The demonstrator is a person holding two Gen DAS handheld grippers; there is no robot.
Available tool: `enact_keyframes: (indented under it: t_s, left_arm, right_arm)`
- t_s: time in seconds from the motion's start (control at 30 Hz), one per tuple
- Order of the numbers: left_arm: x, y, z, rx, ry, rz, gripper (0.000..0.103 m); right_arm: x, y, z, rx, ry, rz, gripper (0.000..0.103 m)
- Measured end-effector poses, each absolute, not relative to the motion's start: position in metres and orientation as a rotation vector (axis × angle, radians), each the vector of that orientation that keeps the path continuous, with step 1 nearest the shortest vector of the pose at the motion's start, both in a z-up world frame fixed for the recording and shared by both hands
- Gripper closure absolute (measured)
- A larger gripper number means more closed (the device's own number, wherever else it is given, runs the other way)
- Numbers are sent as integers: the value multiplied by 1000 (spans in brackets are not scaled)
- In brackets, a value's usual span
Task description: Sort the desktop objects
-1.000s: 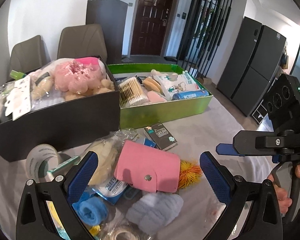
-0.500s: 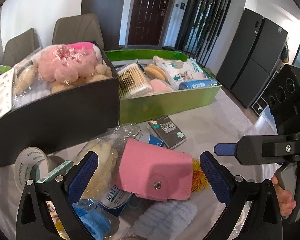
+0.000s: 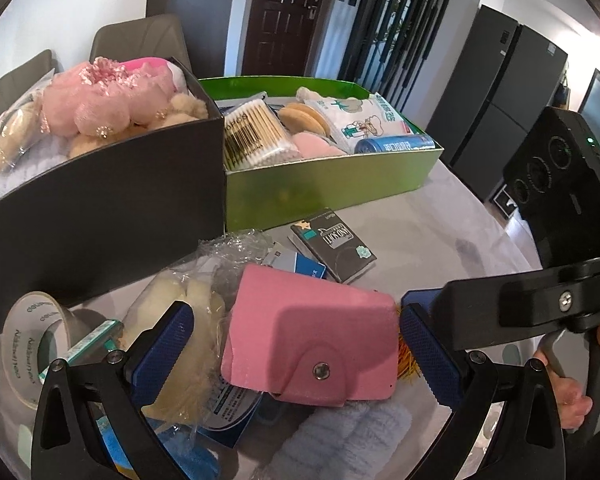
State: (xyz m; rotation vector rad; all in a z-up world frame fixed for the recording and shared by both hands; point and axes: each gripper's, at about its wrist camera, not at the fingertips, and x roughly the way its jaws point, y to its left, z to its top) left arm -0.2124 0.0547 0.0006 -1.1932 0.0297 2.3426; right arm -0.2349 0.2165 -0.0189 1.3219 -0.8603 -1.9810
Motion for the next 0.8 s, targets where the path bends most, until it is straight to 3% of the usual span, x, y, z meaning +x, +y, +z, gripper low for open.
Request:
enact_keyframes:
  t_s: [0.47, 0.8]
  left_arm:
    - [-221, 47, -12, -1222, 15, 2334, 1]
    - [-202, 47, 9, -1175, 21, 2322, 1]
  right_arm:
    - [-242, 211, -28, 1368, -872, -1976, 0]
    - [-243, 210, -33, 1364, -912, -1947, 0]
